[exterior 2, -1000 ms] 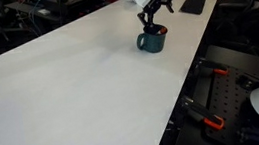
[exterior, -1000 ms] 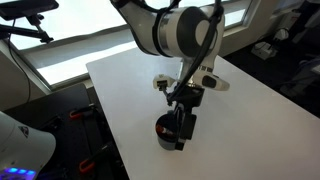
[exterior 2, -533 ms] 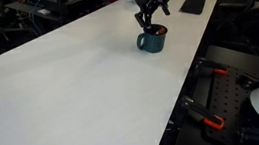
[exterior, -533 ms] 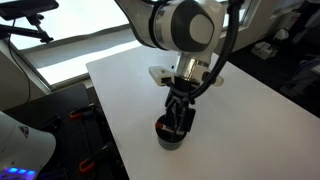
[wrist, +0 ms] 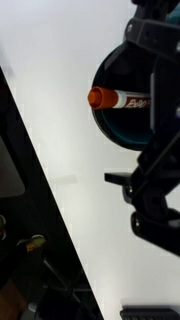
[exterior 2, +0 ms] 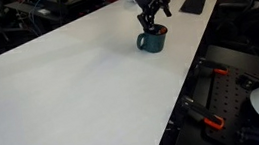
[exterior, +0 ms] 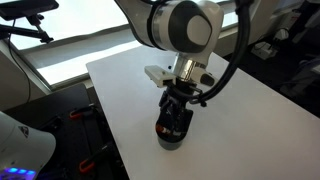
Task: Take the marker out of the mug.
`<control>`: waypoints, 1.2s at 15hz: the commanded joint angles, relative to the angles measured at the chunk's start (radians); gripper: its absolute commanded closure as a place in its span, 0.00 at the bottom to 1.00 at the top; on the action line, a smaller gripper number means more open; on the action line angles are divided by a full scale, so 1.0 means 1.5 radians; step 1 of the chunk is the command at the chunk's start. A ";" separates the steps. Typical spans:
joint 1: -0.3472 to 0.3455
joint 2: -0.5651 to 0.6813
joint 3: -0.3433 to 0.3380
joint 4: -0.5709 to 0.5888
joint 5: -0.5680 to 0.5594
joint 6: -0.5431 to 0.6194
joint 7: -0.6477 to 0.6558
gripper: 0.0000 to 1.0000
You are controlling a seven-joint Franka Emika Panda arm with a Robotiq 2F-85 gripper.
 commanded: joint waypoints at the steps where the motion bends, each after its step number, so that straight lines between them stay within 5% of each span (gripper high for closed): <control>1: -0.005 0.008 0.003 -0.002 0.010 -0.016 -0.007 0.00; 5: -0.005 0.021 0.001 0.001 0.008 -0.010 -0.002 0.00; 6: -0.004 0.023 0.001 0.002 0.008 -0.010 0.001 0.25; 8: -0.006 0.027 0.001 0.002 0.011 -0.004 0.000 0.32; 16: -0.012 0.043 -0.001 0.007 0.013 0.000 -0.004 0.95; 18: -0.013 0.043 -0.002 0.008 0.013 0.000 -0.004 0.94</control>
